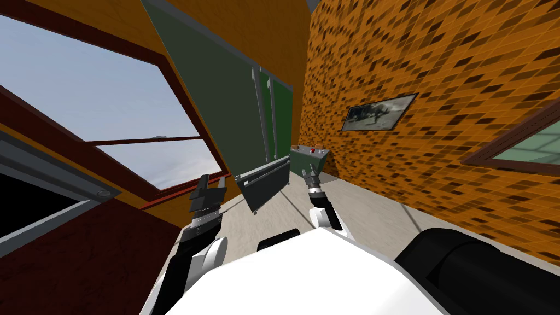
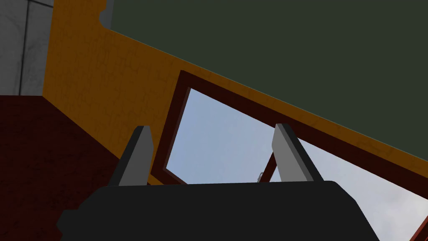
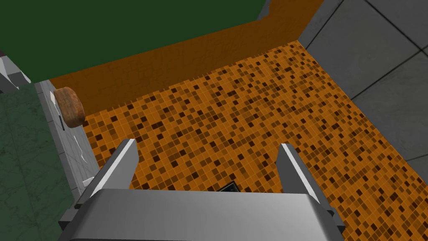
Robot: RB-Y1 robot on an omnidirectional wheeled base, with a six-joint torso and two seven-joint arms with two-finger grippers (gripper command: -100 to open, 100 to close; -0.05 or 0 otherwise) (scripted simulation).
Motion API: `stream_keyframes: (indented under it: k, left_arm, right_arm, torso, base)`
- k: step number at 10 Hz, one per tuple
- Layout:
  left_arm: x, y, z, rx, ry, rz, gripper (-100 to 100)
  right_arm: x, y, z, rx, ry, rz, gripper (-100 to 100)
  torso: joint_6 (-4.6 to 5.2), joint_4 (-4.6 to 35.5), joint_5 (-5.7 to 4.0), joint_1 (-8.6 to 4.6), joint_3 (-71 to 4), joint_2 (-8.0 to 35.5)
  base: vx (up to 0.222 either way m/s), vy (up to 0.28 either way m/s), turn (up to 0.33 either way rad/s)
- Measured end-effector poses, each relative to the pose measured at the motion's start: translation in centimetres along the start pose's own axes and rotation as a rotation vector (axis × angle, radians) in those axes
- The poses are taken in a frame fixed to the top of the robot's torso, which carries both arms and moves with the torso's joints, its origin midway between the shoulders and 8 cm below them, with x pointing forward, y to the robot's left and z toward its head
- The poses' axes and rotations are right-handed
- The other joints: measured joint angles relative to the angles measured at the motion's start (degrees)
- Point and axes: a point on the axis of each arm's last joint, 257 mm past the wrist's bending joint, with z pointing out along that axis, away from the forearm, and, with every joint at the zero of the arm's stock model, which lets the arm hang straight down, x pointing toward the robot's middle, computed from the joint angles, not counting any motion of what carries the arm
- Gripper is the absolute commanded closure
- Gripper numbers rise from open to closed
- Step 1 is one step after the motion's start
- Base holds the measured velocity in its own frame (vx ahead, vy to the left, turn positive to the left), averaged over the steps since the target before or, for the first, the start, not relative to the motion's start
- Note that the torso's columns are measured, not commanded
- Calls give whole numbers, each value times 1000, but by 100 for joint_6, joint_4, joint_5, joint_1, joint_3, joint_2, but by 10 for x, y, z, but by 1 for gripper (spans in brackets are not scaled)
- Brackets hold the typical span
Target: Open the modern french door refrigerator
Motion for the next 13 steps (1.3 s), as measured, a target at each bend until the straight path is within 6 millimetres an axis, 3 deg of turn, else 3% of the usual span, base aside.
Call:
stream_keyframes:
  k: [2,9,10,13]
  left_arm:
    - [0,0,0,0,0,0,0]
    - [0,0,0,0,0,0,0]
    - [0,0,0,0,0,0,-100]
    - [3,2,1,-18,40,5,-100]
  right_arm:
    - [0,0,0,0,0,0,0]
    - [0,0,0,0,0,0,0]
    - [0,0,0,0,0,0,0]
    - [0,0,0,0,0,0,0]
  torso:
    - [0,600,0,0,-1200,597]
    - [0,3537,0,0,-7073,3539]
    - [0,3960,0,0,-7919,3962]
    - [0,4218,-2,-6,-8459,4211]
  base:
    - [0,0,0]
    - [0,0,0]
    - [17,-9,17]
    - [66,-44,43]
